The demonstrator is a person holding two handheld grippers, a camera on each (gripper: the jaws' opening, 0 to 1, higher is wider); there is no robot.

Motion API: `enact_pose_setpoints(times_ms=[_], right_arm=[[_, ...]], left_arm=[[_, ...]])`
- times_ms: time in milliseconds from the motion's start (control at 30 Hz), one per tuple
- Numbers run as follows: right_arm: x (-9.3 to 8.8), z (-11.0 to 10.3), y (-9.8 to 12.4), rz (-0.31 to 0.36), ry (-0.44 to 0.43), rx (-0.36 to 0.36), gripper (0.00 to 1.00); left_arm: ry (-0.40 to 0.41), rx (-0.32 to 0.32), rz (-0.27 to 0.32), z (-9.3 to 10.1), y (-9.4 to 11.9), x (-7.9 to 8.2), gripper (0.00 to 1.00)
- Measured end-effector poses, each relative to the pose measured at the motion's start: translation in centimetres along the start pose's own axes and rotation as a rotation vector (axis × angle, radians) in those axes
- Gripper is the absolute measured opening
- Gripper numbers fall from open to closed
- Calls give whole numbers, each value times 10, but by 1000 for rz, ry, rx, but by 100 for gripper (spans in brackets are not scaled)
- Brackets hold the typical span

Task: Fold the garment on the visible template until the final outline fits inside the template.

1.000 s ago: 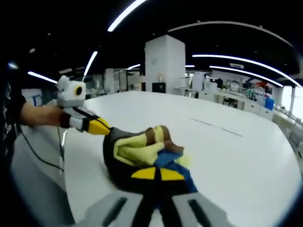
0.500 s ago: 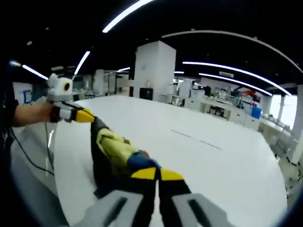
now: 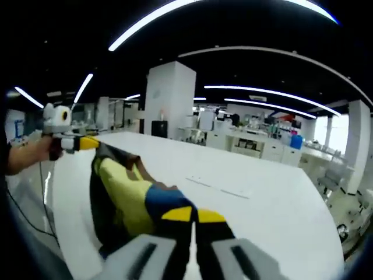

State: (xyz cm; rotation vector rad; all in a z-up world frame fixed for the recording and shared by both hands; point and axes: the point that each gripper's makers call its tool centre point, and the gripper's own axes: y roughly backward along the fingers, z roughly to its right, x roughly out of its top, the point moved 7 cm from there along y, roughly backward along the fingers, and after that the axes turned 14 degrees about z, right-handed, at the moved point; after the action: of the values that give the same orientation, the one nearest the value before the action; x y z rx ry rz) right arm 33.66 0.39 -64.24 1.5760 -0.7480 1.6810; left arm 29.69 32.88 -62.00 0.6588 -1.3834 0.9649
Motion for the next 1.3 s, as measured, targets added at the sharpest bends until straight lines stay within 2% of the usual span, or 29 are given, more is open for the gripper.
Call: enact_pose_setpoints(times_ms=[233, 333, 500, 567, 633, 767, 833, 1100, 1300], right_arm=[[9, 11, -18, 6, 8, -21, 0], [11, 16, -32, 14, 15, -33, 0], [11, 21, -52, 9, 52, -35, 0], [10, 23, -59, 8, 55, -35, 0], [8, 26, -70, 1, 54, -40, 0], [-2, 33, -86, -28, 60, -53, 0], [-10, 35, -92, -37, 54, -56, 0], [-39, 50, -124, -87, 10, -84, 0], [-71, 55, -145, -164, 6, -95, 0]], left_arm=[[17, 75, 29, -16, -17, 1, 0], [41, 148, 61, -30, -27, 1, 0], [84, 196, 90, -44, -38, -2, 0], [62, 226, 84, -52, -43, -6, 0], [-15, 258, 65, -62, -49, -11, 0], [61, 292, 64, -76, -61, -26, 0], [68, 298, 46, -81, -67, -35, 0], [96, 300, -45, -101, -83, -73, 0], [112, 314, -133, -115, -93, -109, 0]])
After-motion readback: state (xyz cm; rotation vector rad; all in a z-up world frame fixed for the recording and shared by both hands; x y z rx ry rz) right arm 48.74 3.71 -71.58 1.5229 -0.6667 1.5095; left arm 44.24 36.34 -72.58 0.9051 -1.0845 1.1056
